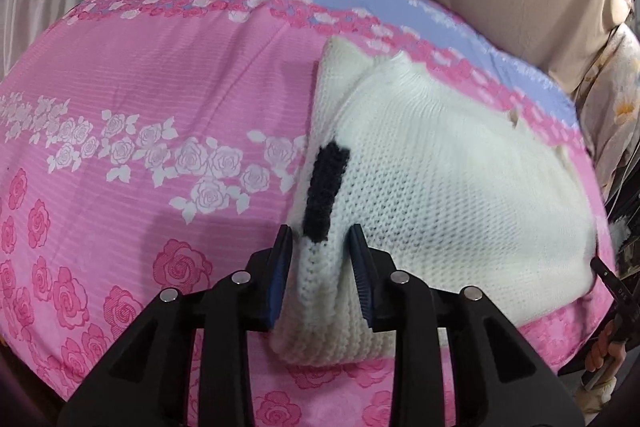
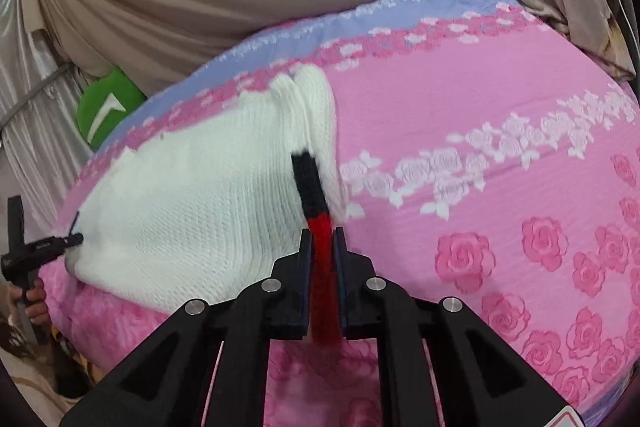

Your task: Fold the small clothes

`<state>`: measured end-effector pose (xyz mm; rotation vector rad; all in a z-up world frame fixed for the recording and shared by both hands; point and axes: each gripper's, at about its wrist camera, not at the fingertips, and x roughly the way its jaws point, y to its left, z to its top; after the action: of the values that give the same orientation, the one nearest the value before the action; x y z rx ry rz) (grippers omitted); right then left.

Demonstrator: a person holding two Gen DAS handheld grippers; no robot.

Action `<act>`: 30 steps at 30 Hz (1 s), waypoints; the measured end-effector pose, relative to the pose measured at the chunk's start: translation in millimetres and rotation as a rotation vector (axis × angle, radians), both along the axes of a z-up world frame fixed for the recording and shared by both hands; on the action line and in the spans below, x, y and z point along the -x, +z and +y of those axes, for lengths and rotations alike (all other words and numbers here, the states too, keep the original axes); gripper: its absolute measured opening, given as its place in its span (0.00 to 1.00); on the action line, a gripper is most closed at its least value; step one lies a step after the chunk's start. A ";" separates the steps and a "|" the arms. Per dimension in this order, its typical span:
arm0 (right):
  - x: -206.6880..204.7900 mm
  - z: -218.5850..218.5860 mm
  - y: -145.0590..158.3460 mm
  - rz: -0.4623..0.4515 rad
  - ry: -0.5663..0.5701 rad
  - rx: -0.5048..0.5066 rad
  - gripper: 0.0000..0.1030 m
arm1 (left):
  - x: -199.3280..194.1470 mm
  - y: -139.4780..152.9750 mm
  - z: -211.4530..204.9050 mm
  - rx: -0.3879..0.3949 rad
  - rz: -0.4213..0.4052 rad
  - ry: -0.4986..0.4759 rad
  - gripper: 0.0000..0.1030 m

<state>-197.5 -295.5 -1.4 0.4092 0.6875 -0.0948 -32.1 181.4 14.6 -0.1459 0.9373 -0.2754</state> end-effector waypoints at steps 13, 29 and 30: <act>-159.4 -12.6 33.9 -0.056 0.069 -0.044 0.58 | -124.9 32.8 -74.3 -0.037 -0.069 -0.101 0.55; -179.3 -3.7 61.1 -0.138 0.057 0.069 0.07 | -170.2 48.5 -84.5 -0.085 -0.129 -0.082 0.00; -182.9 -2.6 56.6 -0.115 0.066 0.070 0.07 | -170.9 48.8 -83.8 -0.069 -0.109 -0.101 0.00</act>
<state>-14.6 -298.1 55.2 0.3222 0.5817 -0.0322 138.9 97.6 63.4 -0.0199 0.8457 -0.3411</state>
